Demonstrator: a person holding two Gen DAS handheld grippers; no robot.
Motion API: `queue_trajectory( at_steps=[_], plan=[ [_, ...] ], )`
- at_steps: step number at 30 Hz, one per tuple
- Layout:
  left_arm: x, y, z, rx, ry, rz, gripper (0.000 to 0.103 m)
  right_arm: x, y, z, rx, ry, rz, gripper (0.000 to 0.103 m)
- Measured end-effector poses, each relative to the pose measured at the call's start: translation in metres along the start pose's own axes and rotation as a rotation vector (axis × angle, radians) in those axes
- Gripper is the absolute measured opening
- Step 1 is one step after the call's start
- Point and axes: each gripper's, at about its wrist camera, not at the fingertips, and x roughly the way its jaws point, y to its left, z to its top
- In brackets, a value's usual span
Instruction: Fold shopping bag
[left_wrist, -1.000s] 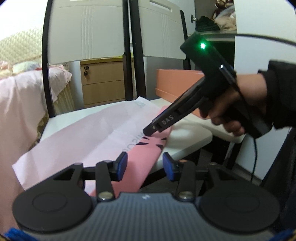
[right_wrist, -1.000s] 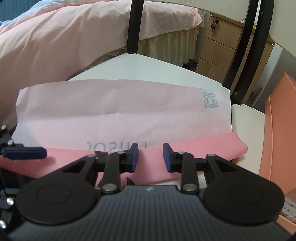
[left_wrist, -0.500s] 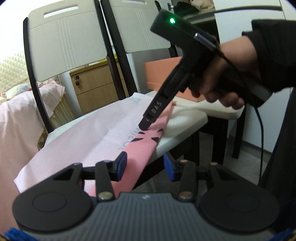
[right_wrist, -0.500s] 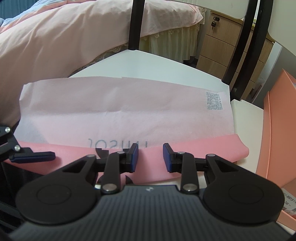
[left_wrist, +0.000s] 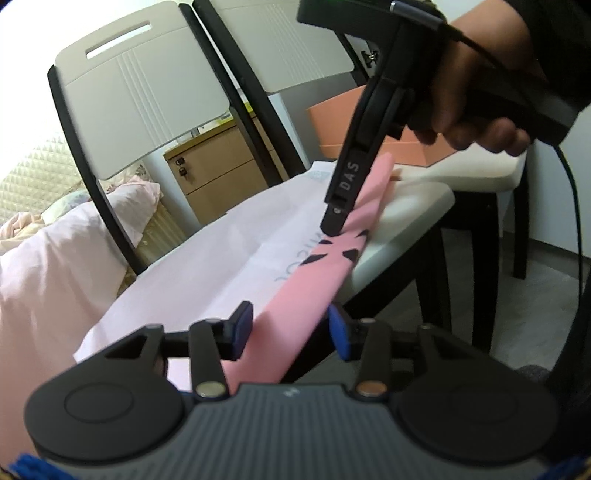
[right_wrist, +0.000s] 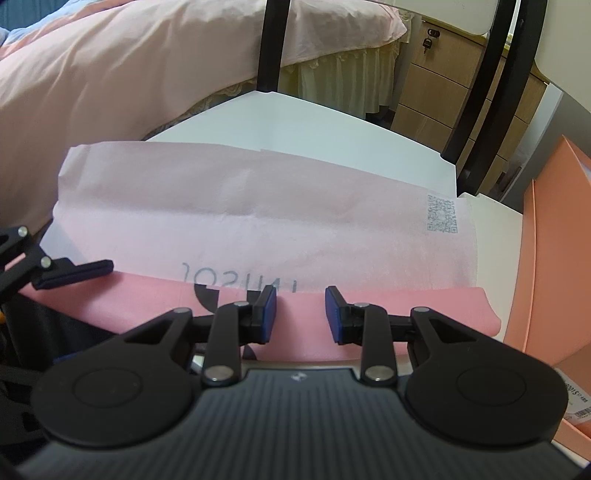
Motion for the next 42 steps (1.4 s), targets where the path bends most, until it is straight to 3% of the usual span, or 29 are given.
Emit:
queue_trajectory(
  at_steps=[9,18,24,29,34,37,42],
  plan=[
    [0.002,-0.001,-0.003,0.027,0.013,0.006,0.052,-0.001,-0.001,-0.001,-0.003,0.004,0.008,0.032],
    [0.004,0.007,0.005,0.034,0.053,-0.028,0.030,0.000,-0.003,0.001,-0.010,0.010,0.008,0.032],
    [0.008,0.023,0.018,-0.072,0.093,-0.126,0.015,-0.002,-0.010,0.004,0.003,-0.017,0.008,0.032],
    [0.019,0.054,0.025,-0.300,0.152,-0.243,0.012,-0.027,-0.016,0.008,0.033,-0.148,0.007,0.032],
    [0.034,0.092,0.013,-0.639,0.219,-0.427,0.008,-0.052,-0.024,0.006,0.070,-0.280,0.038,0.033],
    [0.046,0.110,-0.006,-0.885,0.268,-0.583,0.008,-0.053,-0.024,0.002,0.059,-0.309,0.072,0.033],
    [0.066,0.122,-0.047,-1.193,0.314,-0.772,0.008,-0.036,-0.011,-0.001,-0.016,-0.292,0.104,0.033]
  ],
)
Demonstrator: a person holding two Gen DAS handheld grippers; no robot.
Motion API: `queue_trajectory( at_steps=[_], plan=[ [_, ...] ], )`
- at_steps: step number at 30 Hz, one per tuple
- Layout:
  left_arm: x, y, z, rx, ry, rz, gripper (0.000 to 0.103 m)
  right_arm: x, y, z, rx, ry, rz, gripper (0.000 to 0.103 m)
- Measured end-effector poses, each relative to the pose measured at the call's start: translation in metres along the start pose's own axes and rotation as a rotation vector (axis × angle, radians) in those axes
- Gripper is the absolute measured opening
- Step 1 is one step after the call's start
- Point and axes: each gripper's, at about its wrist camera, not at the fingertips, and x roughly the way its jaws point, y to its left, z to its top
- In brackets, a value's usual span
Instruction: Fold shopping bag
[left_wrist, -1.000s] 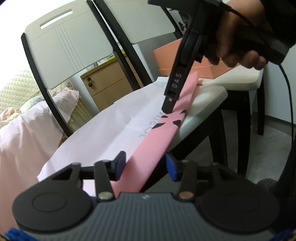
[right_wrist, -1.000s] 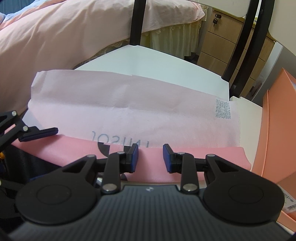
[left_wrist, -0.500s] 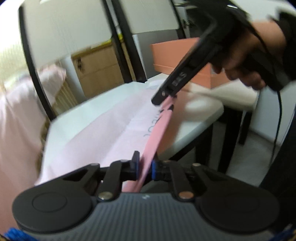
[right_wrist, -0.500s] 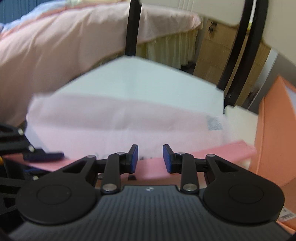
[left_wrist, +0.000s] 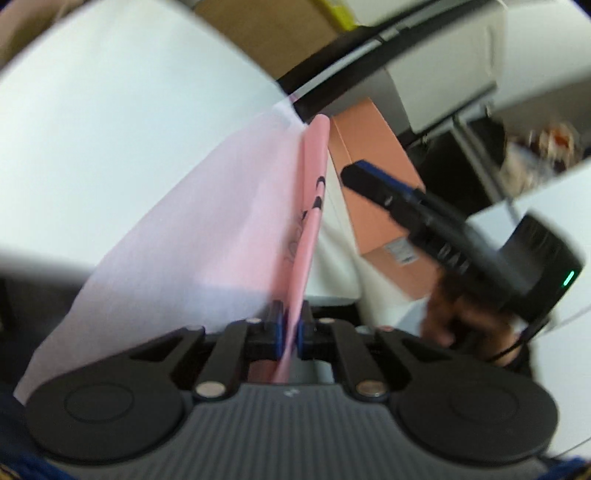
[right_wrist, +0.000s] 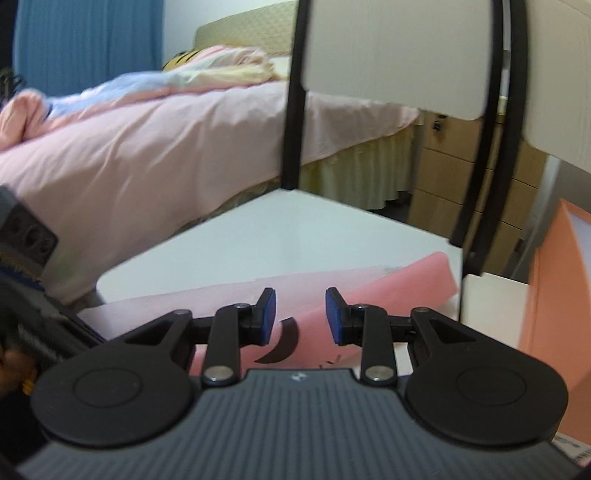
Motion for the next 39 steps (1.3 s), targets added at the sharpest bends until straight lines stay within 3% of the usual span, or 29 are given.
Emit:
queue_trajectory(
  at_steps=[3,22,27,39],
  plan=[
    [0.000,0.014,0.001,-0.036,0.007,-0.034,0.008,0.014,0.007,-0.002,-0.042,0.043,-0.014,0.033],
    [-0.005,0.007,-0.007,0.077,0.003,-0.002,0.010,0.058,0.013,-0.005,-0.109,0.150,-0.032,0.032],
    [-0.016,-0.003,-0.010,0.120,-0.026,0.043,0.019,0.062,0.018,-0.002,-0.121,0.175,-0.057,0.032],
    [-0.040,-0.047,-0.036,0.351,-0.103,0.206,0.040,0.063,0.021,0.000,-0.105,0.205,-0.084,0.032]
  ],
)
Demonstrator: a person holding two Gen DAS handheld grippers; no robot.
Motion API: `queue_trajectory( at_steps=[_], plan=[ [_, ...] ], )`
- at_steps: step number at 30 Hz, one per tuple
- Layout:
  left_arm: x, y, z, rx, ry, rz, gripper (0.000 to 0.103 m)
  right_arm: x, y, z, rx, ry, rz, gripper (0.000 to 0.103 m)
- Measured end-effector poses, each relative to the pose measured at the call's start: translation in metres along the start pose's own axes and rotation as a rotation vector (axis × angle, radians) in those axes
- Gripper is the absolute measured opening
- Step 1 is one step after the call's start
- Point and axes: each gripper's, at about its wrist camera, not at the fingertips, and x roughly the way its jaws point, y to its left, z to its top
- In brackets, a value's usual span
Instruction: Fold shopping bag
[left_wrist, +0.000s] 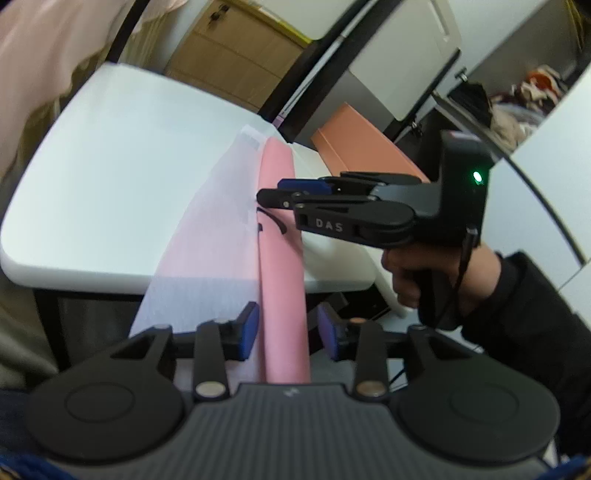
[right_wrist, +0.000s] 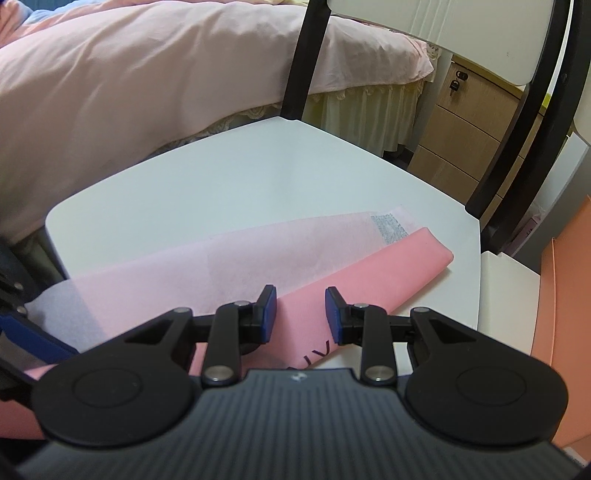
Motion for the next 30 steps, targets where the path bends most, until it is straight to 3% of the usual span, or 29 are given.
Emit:
queue_trajectory(
  at_steps=[10,17,30],
  plan=[
    [-0.004,-0.040,-0.016,0.181,-0.021,0.149,0.043,-0.007,-0.002,-0.005,0.042,0.013,0.018,0.032],
    [0.003,-0.058,-0.026,0.245,-0.025,0.223,0.043,-0.010,0.000,-0.007,0.051,0.018,0.018,0.032],
    [0.018,-0.111,-0.061,0.478,-0.091,0.405,0.044,-0.014,-0.007,-0.013,0.109,0.021,0.031,0.032]
  ],
)
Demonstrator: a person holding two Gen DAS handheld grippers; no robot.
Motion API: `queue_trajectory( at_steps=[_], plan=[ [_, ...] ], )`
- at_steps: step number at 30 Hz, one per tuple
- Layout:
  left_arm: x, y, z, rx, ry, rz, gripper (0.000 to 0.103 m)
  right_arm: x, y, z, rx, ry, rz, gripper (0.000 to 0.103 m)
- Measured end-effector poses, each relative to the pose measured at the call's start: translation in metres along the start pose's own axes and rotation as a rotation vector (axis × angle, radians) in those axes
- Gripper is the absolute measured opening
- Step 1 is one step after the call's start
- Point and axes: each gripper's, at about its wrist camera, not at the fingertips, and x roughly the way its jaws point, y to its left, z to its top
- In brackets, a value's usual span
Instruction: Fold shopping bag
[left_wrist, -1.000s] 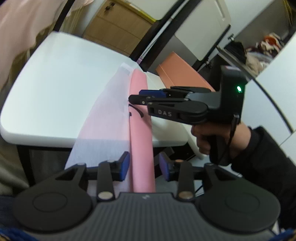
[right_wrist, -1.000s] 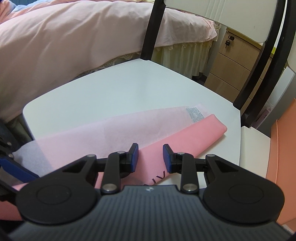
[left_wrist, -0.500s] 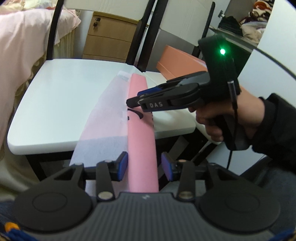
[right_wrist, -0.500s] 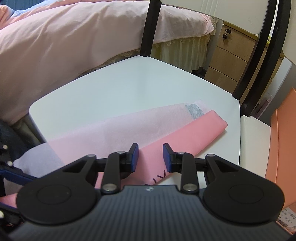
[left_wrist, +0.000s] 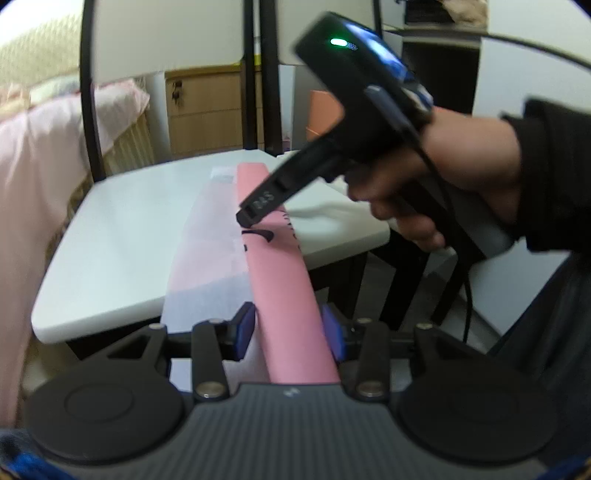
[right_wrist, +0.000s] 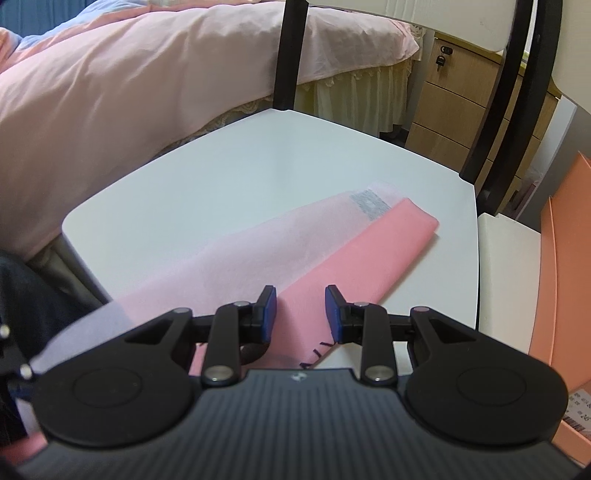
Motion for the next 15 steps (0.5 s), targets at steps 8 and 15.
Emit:
queue_trajectory(
  at_steps=[8,15],
  plan=[
    [-0.012,-0.040,-0.006,0.189,-0.089,0.078,0.047,-0.001,-0.003,-0.002,0.023,-0.002,-0.009,0.032],
    [0.014,-0.067,-0.027,0.416,-0.024,0.276,0.048,-0.001,-0.007,-0.002,0.048,0.003,-0.014,0.032]
  ],
)
